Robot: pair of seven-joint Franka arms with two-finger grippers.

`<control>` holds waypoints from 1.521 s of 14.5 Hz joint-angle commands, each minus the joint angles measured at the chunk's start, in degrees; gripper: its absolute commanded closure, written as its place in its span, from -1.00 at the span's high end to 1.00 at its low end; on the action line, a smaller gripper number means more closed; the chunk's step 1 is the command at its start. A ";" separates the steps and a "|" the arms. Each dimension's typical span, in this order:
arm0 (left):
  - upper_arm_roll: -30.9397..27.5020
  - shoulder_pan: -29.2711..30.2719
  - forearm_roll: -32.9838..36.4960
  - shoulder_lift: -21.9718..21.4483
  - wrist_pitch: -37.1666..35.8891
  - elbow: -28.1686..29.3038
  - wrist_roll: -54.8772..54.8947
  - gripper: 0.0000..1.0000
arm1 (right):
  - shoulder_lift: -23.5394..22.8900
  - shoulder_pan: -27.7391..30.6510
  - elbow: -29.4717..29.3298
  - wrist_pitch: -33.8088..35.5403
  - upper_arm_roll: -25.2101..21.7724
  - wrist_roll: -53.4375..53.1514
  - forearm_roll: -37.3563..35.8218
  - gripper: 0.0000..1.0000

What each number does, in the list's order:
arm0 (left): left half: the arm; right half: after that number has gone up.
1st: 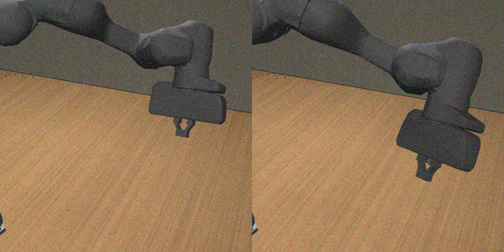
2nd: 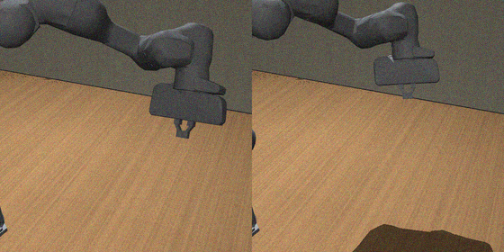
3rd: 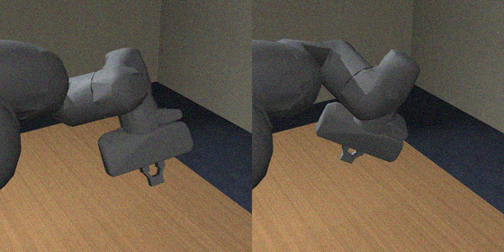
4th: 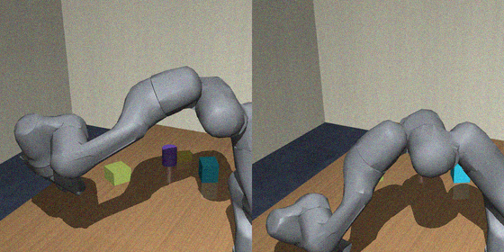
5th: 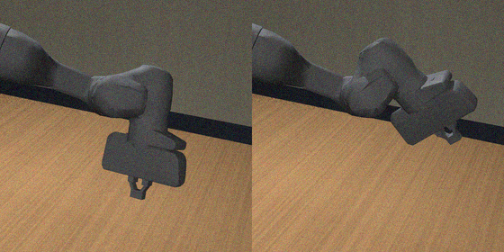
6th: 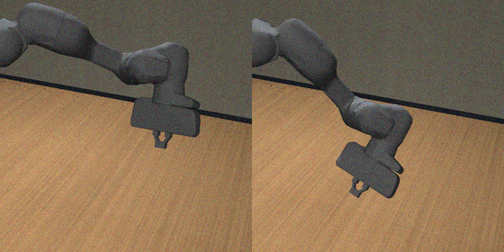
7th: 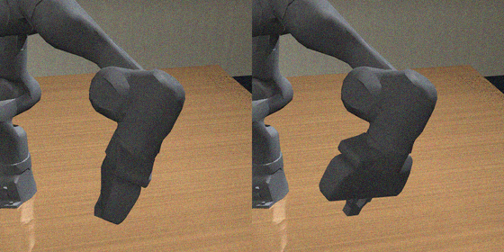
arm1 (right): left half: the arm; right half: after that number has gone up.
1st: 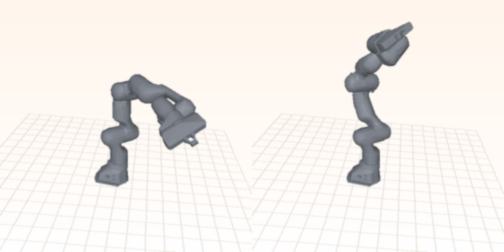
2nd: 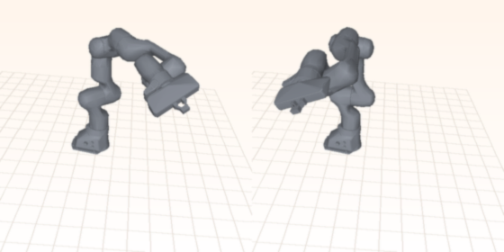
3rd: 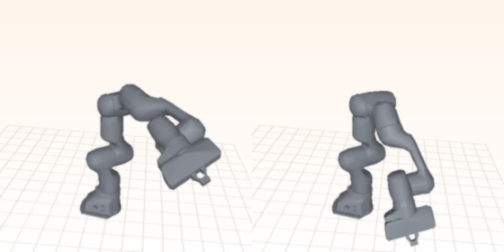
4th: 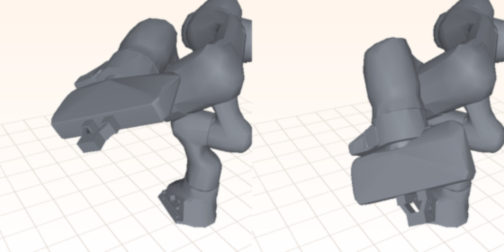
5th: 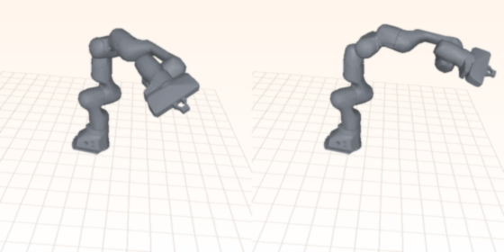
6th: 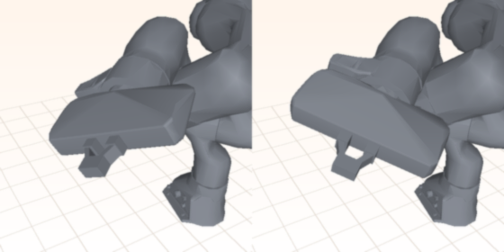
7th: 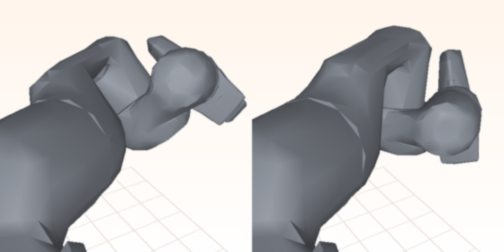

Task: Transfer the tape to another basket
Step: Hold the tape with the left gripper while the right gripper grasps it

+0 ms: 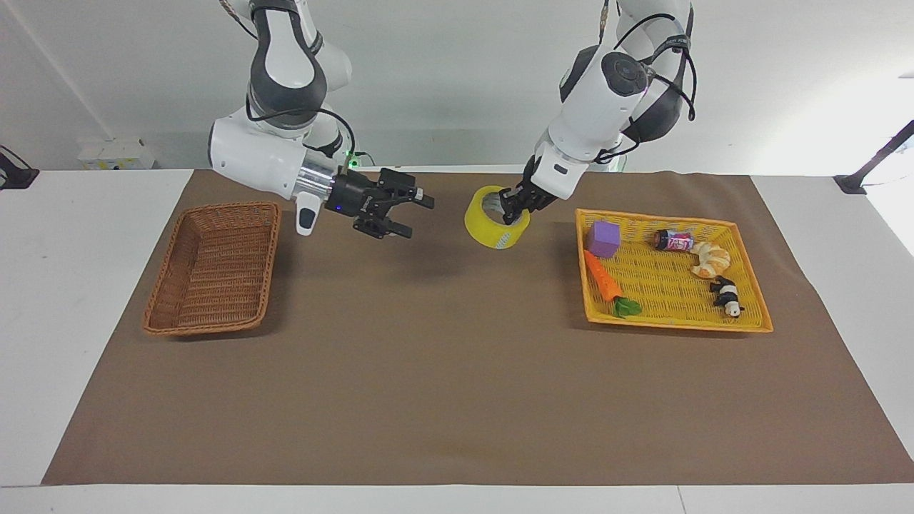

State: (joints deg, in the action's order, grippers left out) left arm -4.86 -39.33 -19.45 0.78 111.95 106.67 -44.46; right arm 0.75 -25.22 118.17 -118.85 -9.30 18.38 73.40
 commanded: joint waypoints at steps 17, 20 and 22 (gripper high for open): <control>-0.68 -0.13 -1.03 -1.57 -1.82 0.56 -0.01 -1.00 | -2.95 -7.91 0.22 -6.22 -0.20 -4.32 7.71 1.00; -0.68 -0.13 -1.03 -1.57 -1.82 0.56 0.08 -1.00 | -2.95 -8.36 0.31 -6.13 -0.20 -4.67 8.16 1.00; -0.68 -0.13 -1.03 -1.57 -1.82 0.56 0.08 -1.00 | -2.86 -8.45 0.31 -5.96 -0.28 -4.85 8.08 1.00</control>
State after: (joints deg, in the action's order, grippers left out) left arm -5.06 -39.32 -19.45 0.63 111.16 106.77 -44.46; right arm -2.25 -33.44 118.26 -124.36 -9.35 12.96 79.95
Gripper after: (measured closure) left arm 0.789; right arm 0.000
